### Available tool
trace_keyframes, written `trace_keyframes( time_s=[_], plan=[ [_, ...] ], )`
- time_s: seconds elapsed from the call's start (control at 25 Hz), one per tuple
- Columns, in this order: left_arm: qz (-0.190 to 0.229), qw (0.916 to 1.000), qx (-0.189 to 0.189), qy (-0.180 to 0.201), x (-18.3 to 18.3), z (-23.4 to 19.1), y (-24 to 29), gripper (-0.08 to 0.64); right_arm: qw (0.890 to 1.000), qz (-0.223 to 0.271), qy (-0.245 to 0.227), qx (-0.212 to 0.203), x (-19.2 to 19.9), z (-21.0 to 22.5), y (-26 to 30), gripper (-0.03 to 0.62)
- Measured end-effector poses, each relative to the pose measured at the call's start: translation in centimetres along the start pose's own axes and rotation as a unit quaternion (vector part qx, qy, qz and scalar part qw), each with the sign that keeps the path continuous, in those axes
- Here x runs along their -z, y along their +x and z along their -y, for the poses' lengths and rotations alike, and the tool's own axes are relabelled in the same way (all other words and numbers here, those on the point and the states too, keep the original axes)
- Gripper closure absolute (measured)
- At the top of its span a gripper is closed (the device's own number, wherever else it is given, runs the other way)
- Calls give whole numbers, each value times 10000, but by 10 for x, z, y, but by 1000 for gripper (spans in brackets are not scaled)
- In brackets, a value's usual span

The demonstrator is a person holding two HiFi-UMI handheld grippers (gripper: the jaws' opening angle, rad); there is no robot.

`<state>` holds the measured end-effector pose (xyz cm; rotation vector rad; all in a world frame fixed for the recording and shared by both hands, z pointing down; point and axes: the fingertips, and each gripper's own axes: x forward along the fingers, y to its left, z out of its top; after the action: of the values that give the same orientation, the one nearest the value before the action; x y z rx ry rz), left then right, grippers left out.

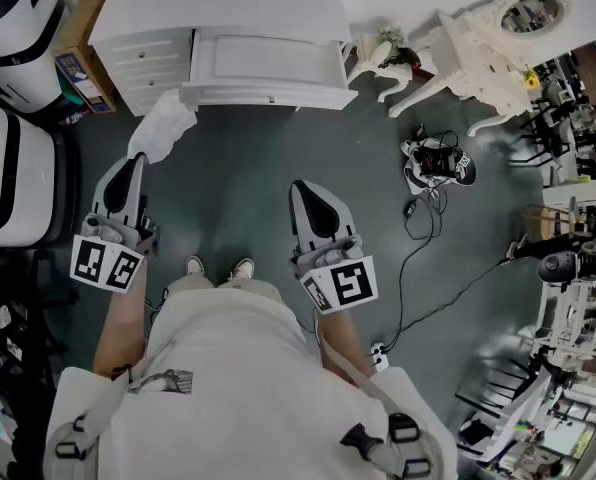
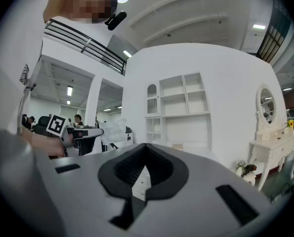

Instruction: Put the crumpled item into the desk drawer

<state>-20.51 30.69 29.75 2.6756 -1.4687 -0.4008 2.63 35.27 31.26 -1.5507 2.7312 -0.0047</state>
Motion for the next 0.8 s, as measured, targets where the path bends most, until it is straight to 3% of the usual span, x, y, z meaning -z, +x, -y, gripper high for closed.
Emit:
trace_keyframes(
  time_s=[0.48,0.8],
  plan=[
    [-24,9998,-183,-27,6,16,-21,545,9998,-59,120,-117,9,2,-15,583],
    [147,9991,-378,90,-4,21,-19,545,9983,84,123,-567,2,5,-15,583]
  ],
)
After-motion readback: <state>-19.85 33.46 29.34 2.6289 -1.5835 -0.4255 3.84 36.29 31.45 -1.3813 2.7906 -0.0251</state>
